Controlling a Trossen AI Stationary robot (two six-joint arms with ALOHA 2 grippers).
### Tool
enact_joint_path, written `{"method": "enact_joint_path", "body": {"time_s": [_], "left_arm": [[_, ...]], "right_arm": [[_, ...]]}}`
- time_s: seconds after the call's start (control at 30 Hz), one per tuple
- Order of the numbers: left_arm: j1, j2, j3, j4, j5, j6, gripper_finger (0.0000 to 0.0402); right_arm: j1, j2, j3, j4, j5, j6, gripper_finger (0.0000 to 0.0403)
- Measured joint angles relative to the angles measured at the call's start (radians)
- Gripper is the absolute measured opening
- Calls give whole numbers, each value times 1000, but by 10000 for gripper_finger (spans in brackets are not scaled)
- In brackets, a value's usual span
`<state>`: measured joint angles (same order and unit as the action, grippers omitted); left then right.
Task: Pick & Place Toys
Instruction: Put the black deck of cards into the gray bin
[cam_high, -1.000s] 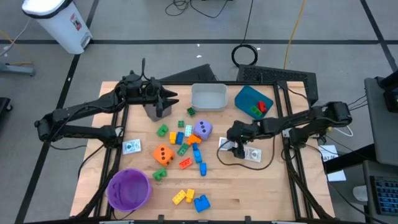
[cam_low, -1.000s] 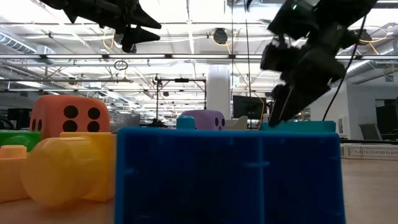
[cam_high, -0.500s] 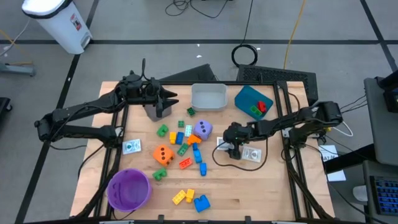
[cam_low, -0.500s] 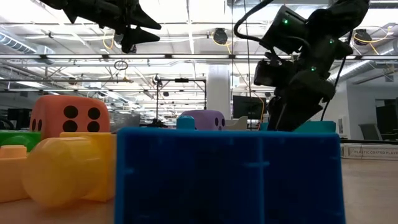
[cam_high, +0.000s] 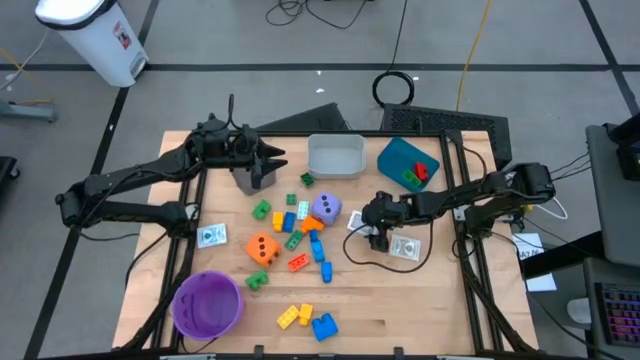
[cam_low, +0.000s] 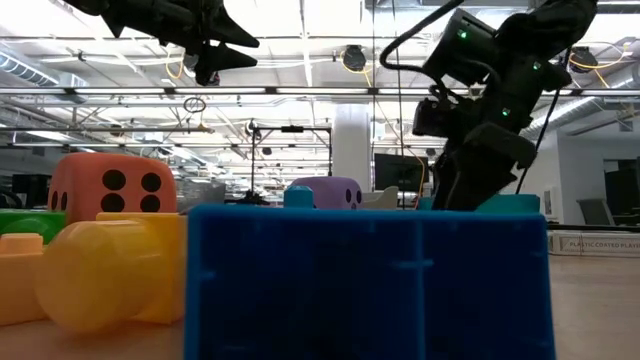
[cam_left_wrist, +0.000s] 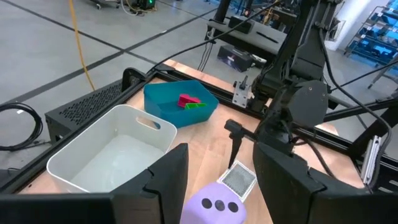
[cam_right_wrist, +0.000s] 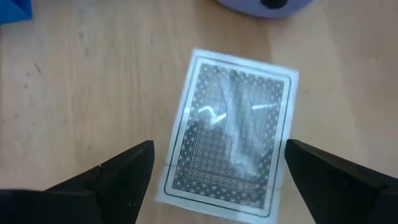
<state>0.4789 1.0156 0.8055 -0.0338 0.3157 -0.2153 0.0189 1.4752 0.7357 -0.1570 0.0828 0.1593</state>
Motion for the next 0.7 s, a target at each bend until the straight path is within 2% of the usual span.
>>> {"method": "enact_joint_path", "body": {"time_s": [0.17,0.53,0.7], "left_arm": [[0,0,0,0,-3,3,189],[0,0,0,-1,-4,6,189],[0,0,0,-1,-4,12,189]], "right_arm": [[-1,-26,2,-14,76,-23,348],[-13,30,-15,40,-31,98,349],[-13,41,-28,58,-37,156,349]]}}
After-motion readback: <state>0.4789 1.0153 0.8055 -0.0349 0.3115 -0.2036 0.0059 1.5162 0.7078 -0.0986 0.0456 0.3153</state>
